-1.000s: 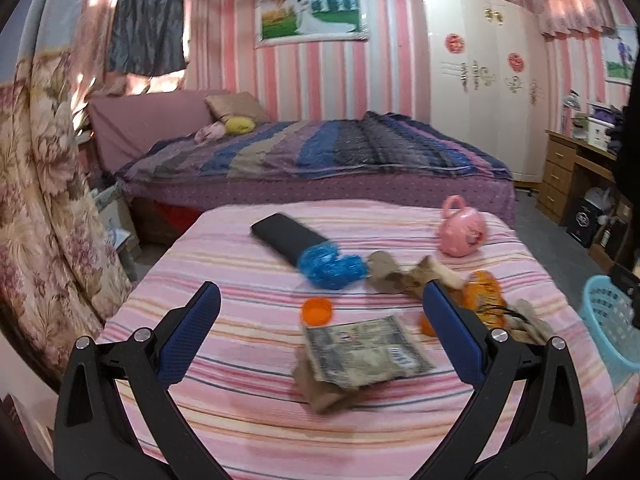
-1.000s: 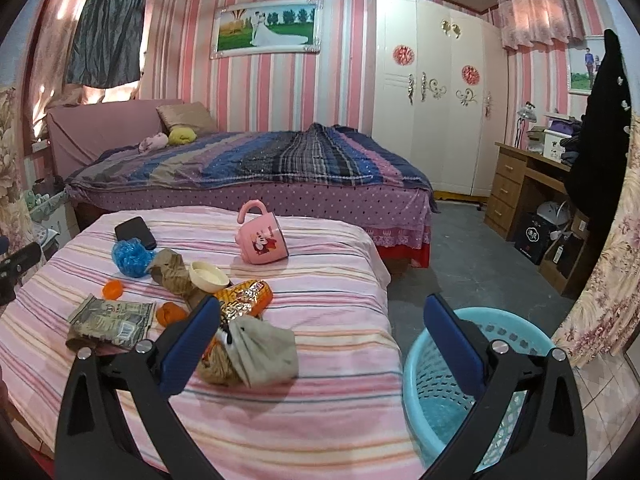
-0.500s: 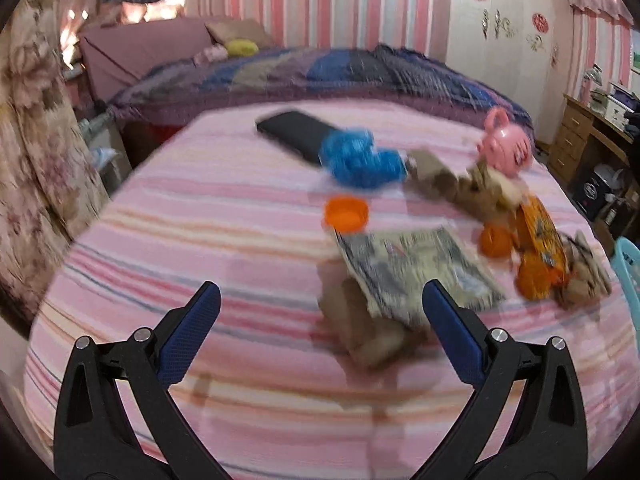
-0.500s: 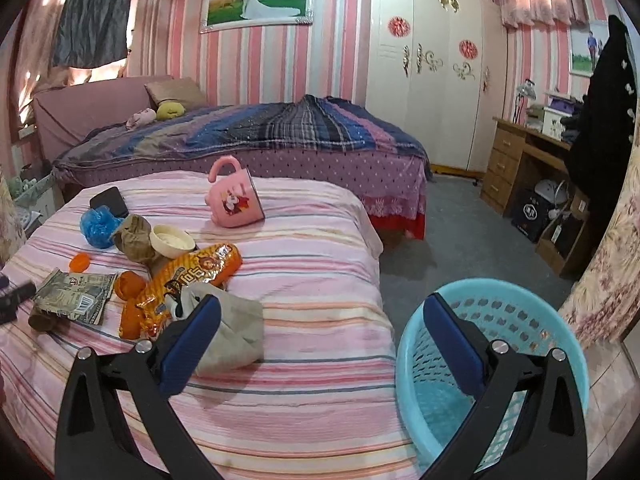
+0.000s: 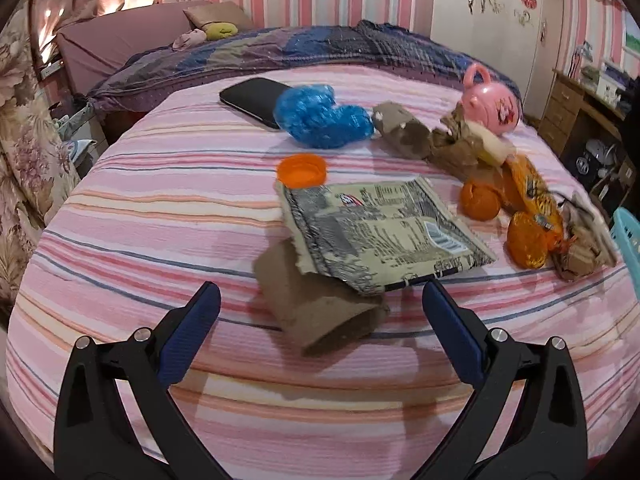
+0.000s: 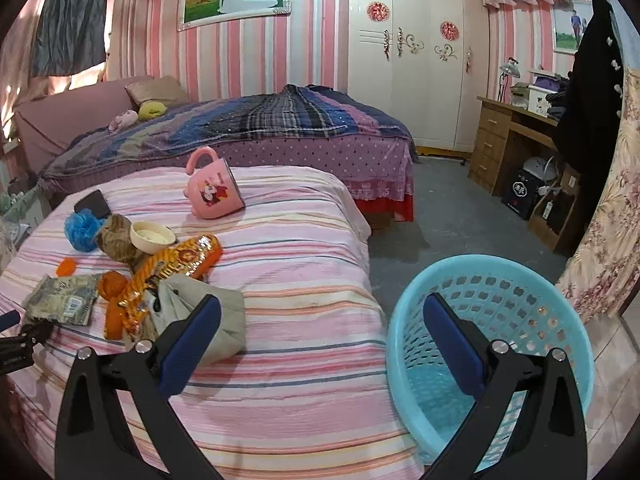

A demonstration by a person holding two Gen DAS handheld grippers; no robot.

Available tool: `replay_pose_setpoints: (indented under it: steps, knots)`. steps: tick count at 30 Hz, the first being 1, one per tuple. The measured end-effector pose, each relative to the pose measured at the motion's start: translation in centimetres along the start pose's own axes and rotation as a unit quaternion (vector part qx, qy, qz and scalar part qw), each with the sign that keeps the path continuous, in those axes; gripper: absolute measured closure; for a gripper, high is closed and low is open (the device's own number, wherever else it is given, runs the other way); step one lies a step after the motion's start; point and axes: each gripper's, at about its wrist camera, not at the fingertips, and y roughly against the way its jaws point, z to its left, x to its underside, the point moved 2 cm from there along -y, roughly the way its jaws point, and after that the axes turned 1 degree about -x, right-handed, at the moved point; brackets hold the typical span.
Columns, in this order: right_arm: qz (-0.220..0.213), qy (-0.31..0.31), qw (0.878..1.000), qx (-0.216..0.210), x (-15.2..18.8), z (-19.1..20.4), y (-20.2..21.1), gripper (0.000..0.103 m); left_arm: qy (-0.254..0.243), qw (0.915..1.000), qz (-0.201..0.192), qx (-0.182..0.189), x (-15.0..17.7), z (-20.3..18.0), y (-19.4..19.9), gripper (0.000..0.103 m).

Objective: Collect trash
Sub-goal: 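Reach the left tool to the brown cardboard tube while the right tool reaches the grey cloth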

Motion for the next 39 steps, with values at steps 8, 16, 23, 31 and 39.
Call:
replay_pose_setpoints:
  steps: [8,16,23,31,39]
  knots:
    - [0.000,0.014,1.000,-0.008,0.2,0.7,-0.2,0.004,0.002,0.9993,0.019,0.031,-0.1,0.6,-0.4,0.054]
    - [0.007,0.029,0.999,-0.021,0.6,1.8,-0.3,0.004,0.007,0.9999,0.002,0.014,-0.3,3.6,1.7,0.089]
    - [0.011,0.029,0.999,-0.025,0.9,2.1,-0.5,0.004,0.030,0.9993,-0.003,0.020,-1.0,5.1,1.6,0.094]
    - [0.017,0.029,0.999,-0.023,1.2,2.1,-0.6,0.004,0.050,0.9987,0.007,0.001,-1.4,6.1,-0.9,0.033]
    - [0.025,0.032,0.999,-0.018,1.4,2.1,-1.1,0.004,0.080,0.9966,0.020,0.009,-2.9,6.7,-2.9,0.021]
